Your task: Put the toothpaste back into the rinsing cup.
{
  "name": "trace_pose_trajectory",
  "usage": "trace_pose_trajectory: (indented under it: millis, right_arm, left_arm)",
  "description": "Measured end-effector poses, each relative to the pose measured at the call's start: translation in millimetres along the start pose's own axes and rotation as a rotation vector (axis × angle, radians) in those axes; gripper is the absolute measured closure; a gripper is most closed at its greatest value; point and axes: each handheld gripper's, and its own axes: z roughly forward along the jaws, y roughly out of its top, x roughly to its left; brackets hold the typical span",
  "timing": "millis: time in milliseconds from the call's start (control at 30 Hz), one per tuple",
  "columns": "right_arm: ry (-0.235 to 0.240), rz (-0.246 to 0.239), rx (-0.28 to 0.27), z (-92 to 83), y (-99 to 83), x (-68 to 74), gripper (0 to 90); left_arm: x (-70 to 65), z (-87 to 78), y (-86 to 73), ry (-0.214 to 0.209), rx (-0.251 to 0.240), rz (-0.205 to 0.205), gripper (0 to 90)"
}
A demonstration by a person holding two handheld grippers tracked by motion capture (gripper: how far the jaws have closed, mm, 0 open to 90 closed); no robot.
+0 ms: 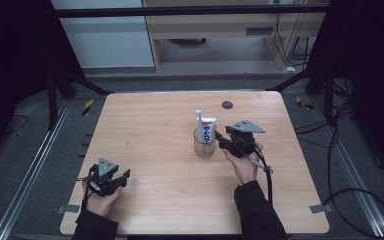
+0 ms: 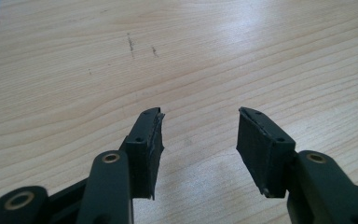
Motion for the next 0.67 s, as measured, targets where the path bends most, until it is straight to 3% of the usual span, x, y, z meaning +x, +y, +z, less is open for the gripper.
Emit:
trace_pose_trajectory:
  millis: [333, 467, 667]
  right_arm:
    - [0.005, 0.044, 0.025, -46.3, -43.7, -39.3, 21.0]
    - [-0.019, 0.063, 0.062, -67.0, -71.3, -57.4, 15.2]
    - [-0.071, 0.107, 0.097, -87.4, -95.2, -74.7, 12.4]
  left_arm:
    - [1.1, 2.5, -1.4, -0.011, 0.018, -0.009, 46.2]
    - [1.7, 3.2, -1.4, -0.016, 0.02, -0.012, 44.2]
    - [3.1, 4.5, -2.9, -0.026, 0.016, -0.011, 39.5]
